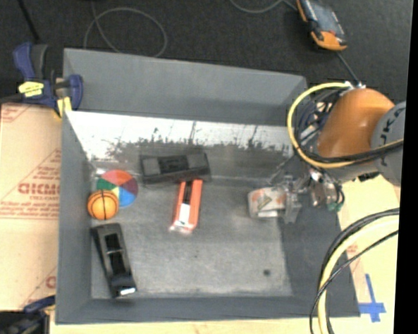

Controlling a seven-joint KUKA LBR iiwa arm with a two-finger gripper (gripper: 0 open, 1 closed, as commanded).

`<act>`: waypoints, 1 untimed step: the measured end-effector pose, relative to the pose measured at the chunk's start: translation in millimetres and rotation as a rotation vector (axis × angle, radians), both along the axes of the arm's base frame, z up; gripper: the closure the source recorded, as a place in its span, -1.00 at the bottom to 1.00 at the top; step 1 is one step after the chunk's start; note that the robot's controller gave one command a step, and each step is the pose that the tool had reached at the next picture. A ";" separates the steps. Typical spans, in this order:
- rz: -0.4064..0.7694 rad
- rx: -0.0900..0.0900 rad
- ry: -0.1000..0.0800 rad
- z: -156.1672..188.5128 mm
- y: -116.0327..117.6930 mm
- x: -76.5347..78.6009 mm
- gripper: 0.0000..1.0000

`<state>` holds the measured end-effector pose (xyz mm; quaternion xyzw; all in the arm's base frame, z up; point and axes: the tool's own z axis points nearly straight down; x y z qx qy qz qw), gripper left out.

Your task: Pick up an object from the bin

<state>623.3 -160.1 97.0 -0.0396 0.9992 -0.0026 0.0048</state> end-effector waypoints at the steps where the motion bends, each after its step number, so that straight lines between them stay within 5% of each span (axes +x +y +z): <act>1: -0.001 0.001 0.001 6.7 0.0 0.2 1.00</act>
Offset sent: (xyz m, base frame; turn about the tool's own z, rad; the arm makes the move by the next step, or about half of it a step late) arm 0.0001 0.0001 0.0389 0.0000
